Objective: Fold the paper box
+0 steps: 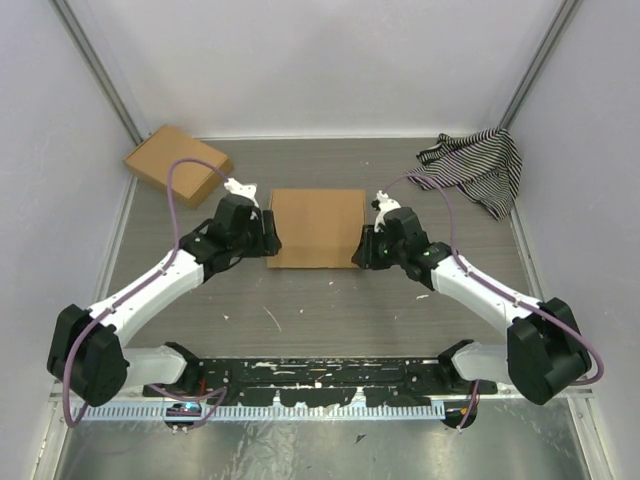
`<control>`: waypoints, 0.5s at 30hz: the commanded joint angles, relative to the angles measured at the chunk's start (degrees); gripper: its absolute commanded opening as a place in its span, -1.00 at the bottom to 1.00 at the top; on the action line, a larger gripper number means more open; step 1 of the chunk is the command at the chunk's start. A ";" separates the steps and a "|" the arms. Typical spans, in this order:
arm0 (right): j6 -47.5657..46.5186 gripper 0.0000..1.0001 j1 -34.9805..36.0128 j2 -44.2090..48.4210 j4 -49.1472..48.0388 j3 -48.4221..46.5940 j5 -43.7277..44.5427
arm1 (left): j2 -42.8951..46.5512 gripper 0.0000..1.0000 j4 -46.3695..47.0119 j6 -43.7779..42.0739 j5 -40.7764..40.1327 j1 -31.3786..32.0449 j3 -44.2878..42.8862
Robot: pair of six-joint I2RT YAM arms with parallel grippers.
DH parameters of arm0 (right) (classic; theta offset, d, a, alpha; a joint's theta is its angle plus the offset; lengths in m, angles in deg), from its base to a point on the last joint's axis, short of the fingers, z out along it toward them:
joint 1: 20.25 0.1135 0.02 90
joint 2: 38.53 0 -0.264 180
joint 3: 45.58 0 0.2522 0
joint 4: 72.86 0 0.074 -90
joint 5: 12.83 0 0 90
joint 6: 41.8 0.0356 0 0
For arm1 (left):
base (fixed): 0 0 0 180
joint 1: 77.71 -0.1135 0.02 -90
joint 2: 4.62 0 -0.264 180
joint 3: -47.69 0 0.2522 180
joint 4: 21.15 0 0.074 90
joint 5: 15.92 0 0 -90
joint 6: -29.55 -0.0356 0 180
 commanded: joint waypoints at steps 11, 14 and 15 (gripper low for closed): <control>5.18 -0.98 17.50 -15.57 -26.65 -3.75 2.39 | -29.21 0.32 8.71 -2.28 9.34 -0.16 -24.25; 4.90 -0.98 18.05 -19.95 -31.89 -4.07 1.85 | -32.32 0.33 6.90 -2.56 10.63 -0.10 -26.23; 4.70 -0.98 18.15 -20.99 -33.57 -4.01 1.73 | -32.76 0.32 6.79 -2.60 11.06 -0.14 -26.28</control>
